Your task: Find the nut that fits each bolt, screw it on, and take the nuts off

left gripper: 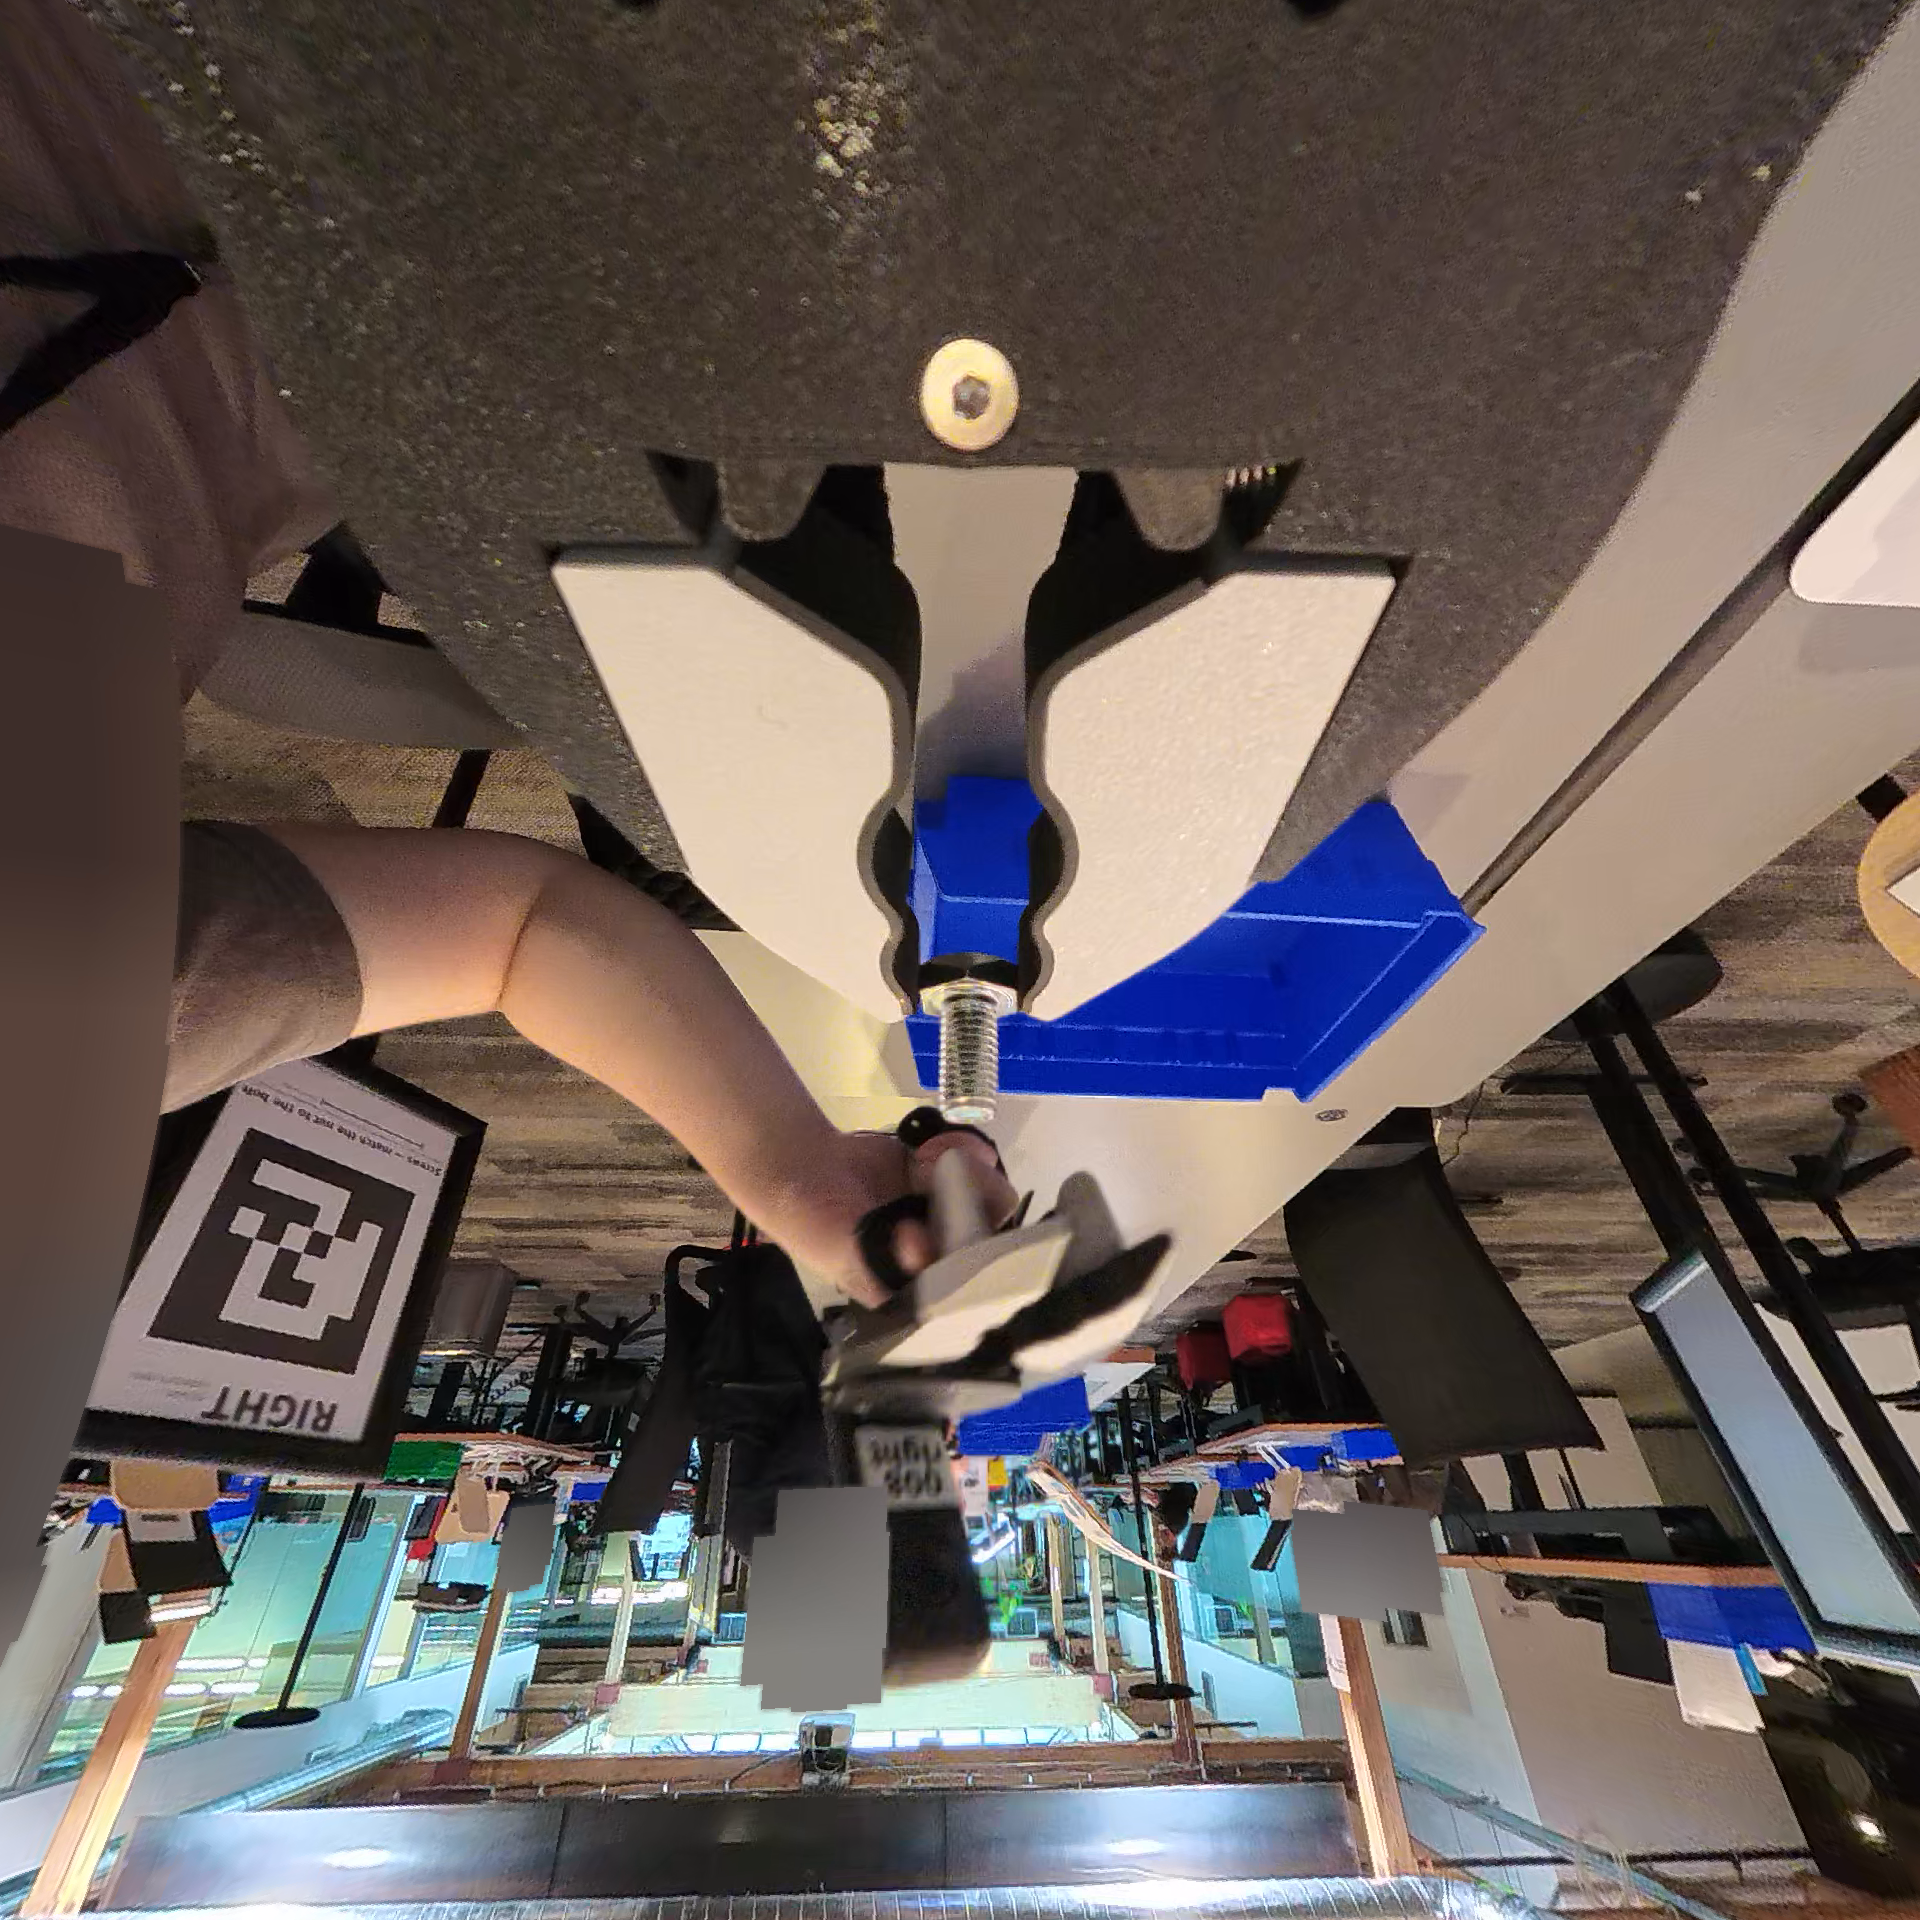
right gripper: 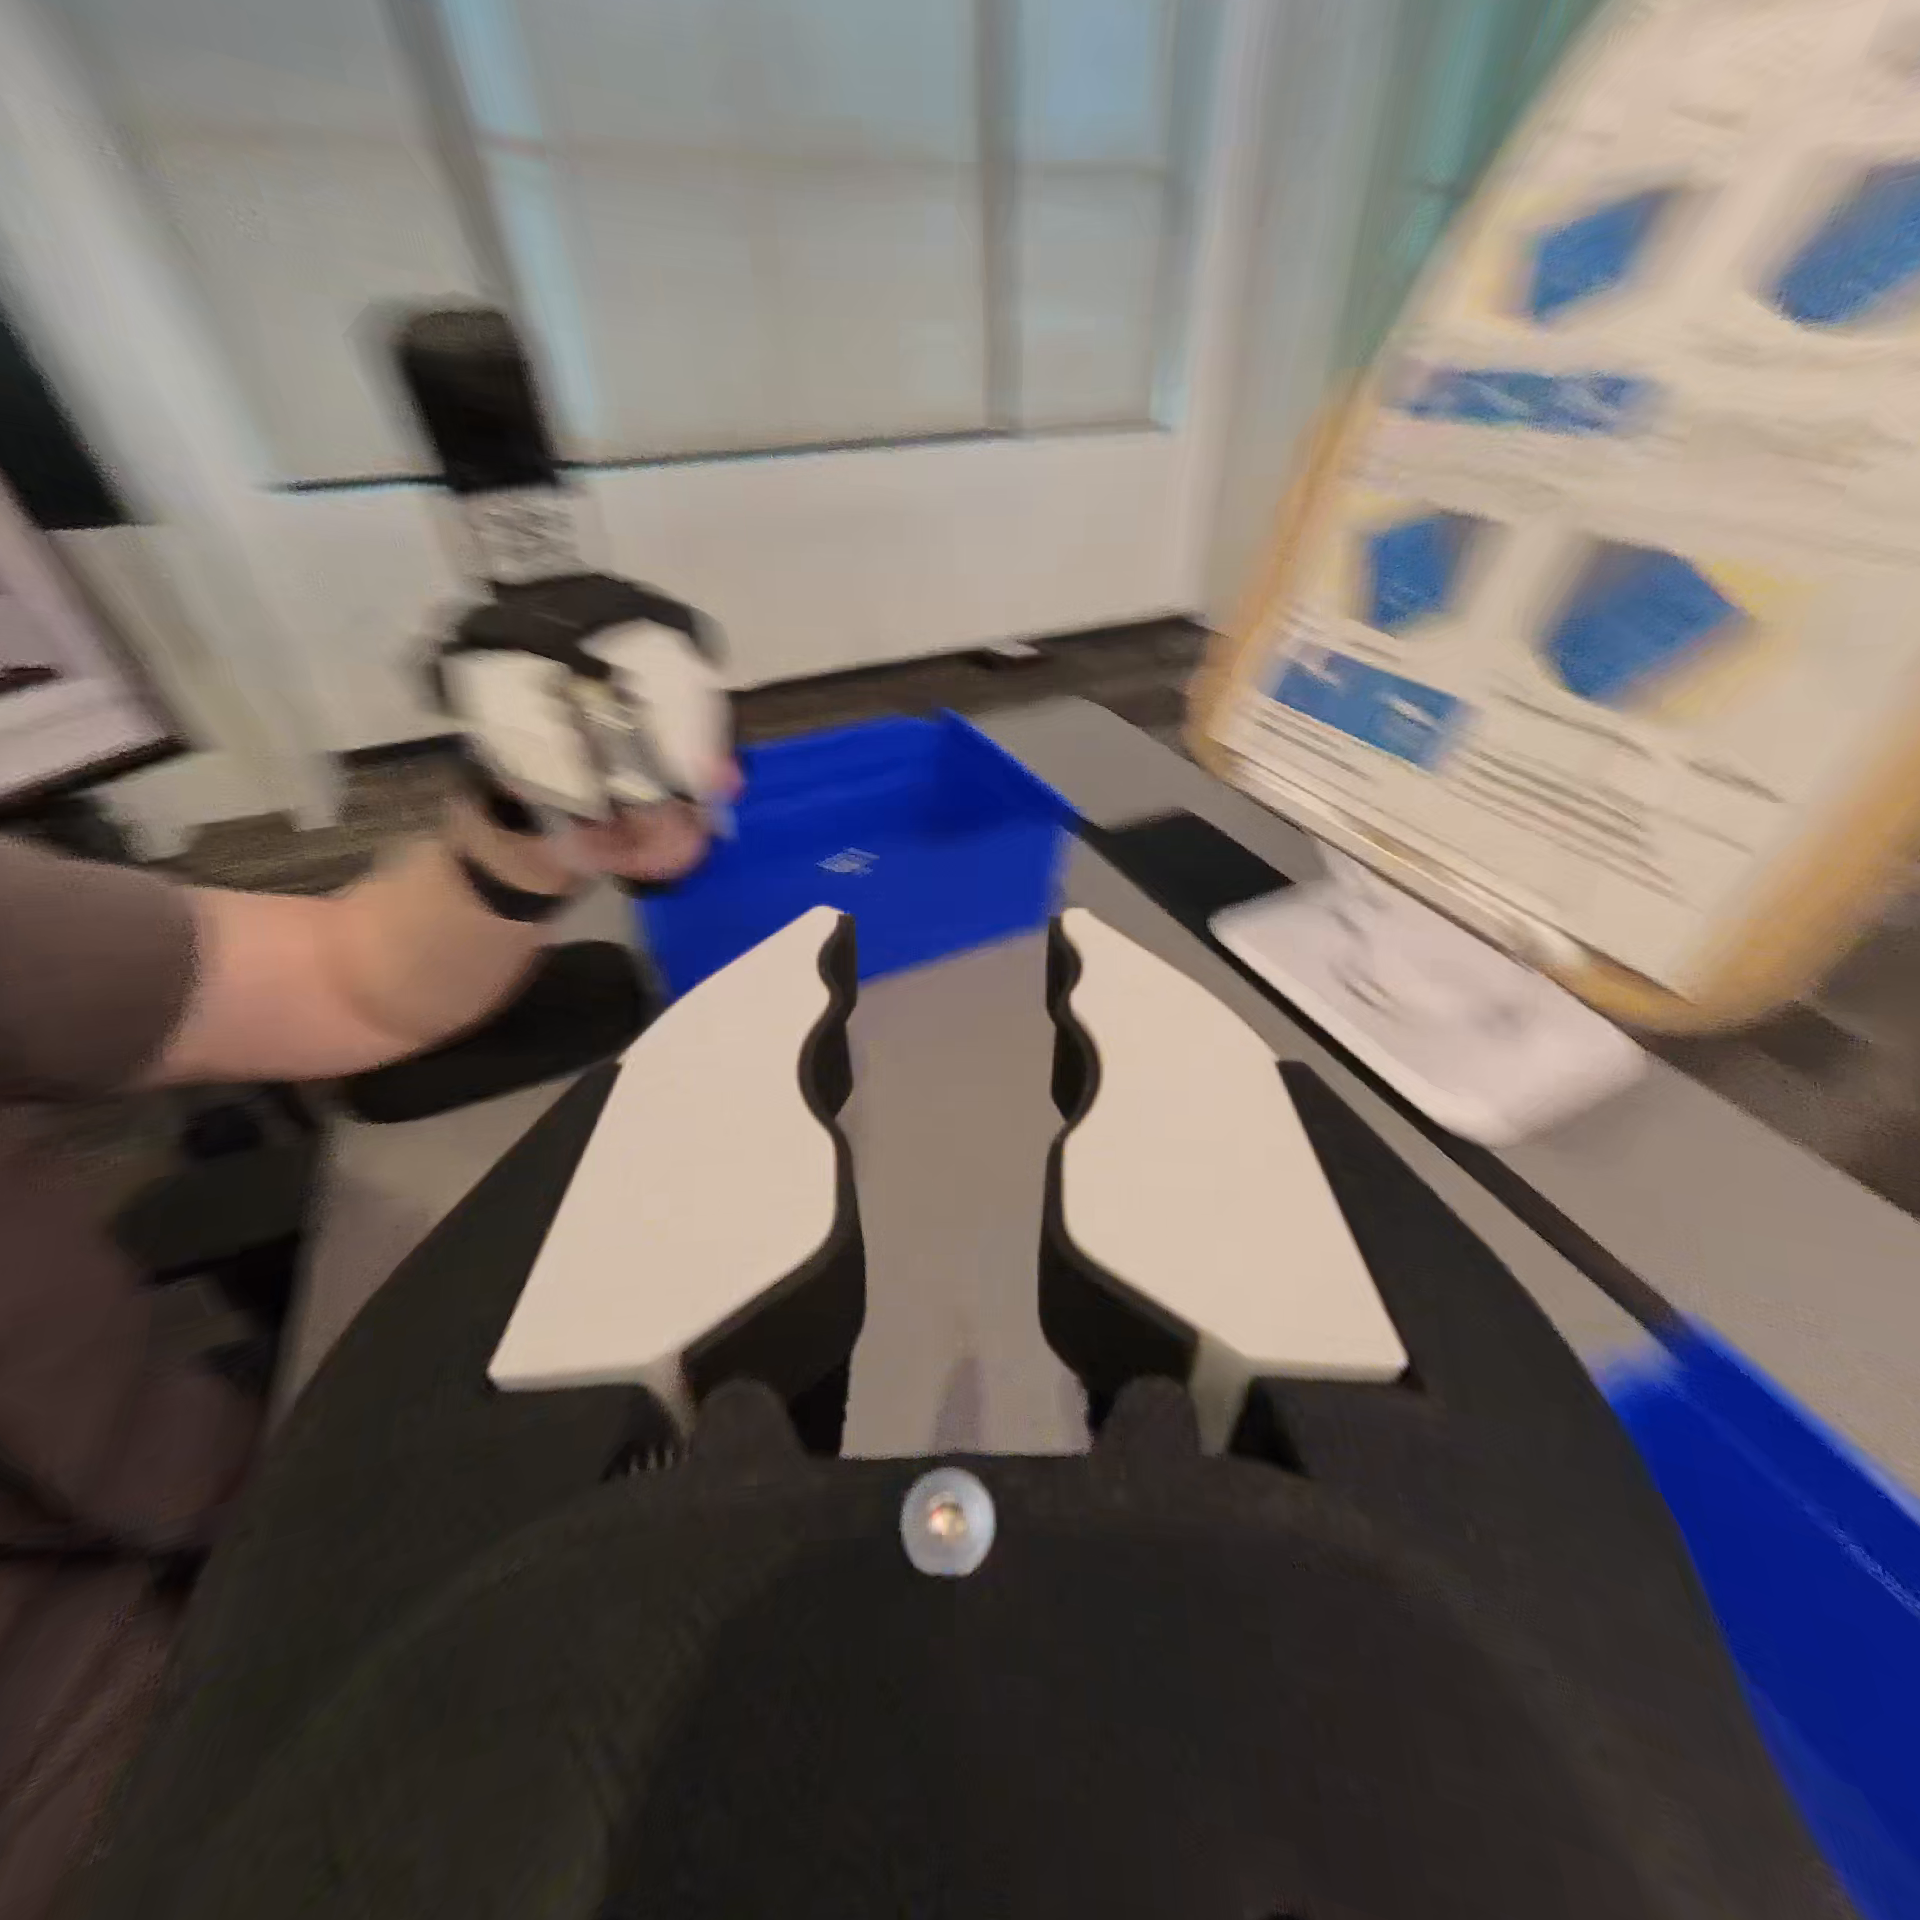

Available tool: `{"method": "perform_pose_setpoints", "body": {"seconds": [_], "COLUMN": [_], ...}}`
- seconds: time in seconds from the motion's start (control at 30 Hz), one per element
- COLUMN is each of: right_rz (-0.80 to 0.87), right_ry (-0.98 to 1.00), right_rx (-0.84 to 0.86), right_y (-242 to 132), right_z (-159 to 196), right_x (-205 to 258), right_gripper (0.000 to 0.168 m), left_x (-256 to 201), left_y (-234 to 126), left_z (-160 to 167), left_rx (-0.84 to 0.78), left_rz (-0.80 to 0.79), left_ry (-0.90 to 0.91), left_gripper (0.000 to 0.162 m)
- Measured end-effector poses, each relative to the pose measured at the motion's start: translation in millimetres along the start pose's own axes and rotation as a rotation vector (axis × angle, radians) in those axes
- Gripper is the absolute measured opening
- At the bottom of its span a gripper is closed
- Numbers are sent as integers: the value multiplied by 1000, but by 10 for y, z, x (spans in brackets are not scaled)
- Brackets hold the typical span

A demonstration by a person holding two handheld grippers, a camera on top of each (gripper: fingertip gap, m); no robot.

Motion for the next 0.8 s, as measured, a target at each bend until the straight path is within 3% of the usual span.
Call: {"method": "perform_pose_setpoints", "body": {"seconds": [0.07,0.13,0.33,0.5,0.6,0.67,0.7,0.8], "right_rz": [-177,-235,-408,-443,-369,-268,-201,200], "right_ry": [-92,-149,-135,-159,-161,-129,-90,163], "right_rx": [-29,-14,1,-26,19,47,82,385], "right_y": [183,388,839,904,816,607,455,10], "right_z": [-243,-354,-359,-298,-269,-248,-208,298], "right_x": [322,505,655,650,565,373,212,-562], "right_gripper": [34,33,32,10,10,10,10,10], "left_x": [24,29,24,50,108,184,224,355], "left_y": [12,11,9,71,73,19,-25,-179], "left_z": [16,21,19,60,71,65,65,93], "left_rx": [2,5,4,25,0,-20,-12,93], "left_rz": [-5,0,-5,9,-32,-94,-121,-221], "left_ry": [-9,-13,-1,-4,-17,-50,-63,-127], "left_gripper": [17,17,17,17,20,37,37,31]}}
Point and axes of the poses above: each gripper's, where its closed fingertips meet, y out along the fingers, z out of its underside, x = y × z across the jaws, the point moved 8 cm from there along -y, back along the fingers, and after that the axes turned 15 degrees about x, right-handed, at the moved point
